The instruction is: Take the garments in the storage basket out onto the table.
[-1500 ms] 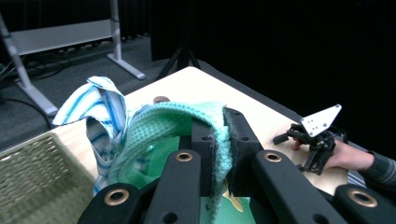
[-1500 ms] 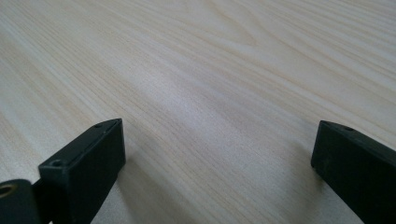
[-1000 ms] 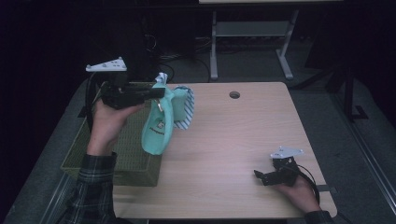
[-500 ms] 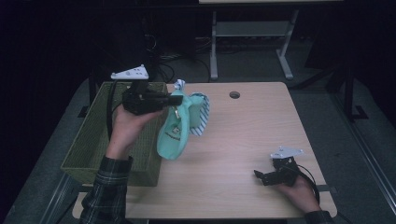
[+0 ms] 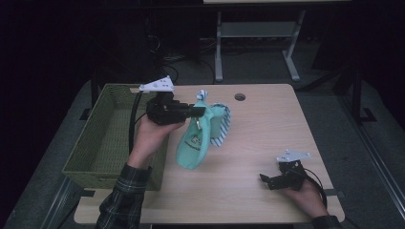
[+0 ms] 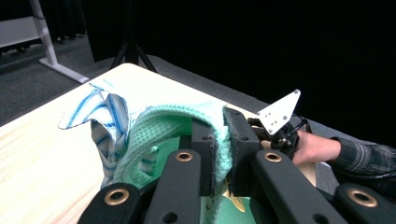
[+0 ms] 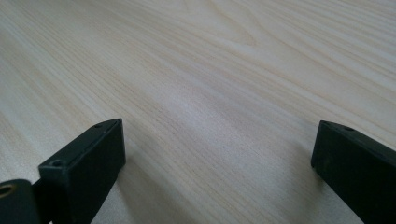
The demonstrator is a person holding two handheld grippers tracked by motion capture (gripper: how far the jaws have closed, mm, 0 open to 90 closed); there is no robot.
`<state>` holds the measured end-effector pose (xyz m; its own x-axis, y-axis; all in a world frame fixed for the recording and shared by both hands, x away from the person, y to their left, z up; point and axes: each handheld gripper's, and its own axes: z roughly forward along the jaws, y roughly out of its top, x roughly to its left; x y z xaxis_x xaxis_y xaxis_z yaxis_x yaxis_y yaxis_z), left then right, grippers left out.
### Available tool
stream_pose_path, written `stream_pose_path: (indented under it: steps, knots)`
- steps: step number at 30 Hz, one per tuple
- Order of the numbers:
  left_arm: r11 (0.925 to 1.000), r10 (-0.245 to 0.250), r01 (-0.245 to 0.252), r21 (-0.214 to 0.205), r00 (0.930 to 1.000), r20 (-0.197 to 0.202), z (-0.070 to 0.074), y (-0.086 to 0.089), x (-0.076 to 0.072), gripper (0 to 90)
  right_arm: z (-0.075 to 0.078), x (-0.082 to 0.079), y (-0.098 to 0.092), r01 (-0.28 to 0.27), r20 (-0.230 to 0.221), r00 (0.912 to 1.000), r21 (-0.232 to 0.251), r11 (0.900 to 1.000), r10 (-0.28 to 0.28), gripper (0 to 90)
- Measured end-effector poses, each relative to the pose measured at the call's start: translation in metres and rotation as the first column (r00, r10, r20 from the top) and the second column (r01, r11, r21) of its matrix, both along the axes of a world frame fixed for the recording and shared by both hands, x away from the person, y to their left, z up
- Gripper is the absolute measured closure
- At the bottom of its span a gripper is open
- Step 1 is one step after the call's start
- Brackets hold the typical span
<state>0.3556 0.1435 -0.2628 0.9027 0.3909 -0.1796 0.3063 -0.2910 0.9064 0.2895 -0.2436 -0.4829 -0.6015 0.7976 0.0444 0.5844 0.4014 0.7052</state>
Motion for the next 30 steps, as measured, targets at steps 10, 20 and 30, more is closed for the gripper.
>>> stream_pose_path:
  steps: [10,20,30]
  knots:
    - [1.0,-0.001,0.001,0.0,1.0,0.001,-0.022,-0.014,0.003,83.4,0.0,0.0,0.0,0.0,0.0,1.0,0.0,1.0,0.0,2.5]
    - [1.0,-0.008,0.008,0.0,0.9992,-0.039,-0.051,-0.032,0.009,83.4,0.0,0.0,0.0,-0.001,-0.001,1.0,-0.002,1.0,0.001,2.5]
    - [0.9949,-0.036,0.039,0.092,0.9986,-0.039,-0.08,-0.061,0.008,83.2,0.0,0.0,0.0,-0.001,-0.001,1.0,-0.003,1.0,0.001,2.5]
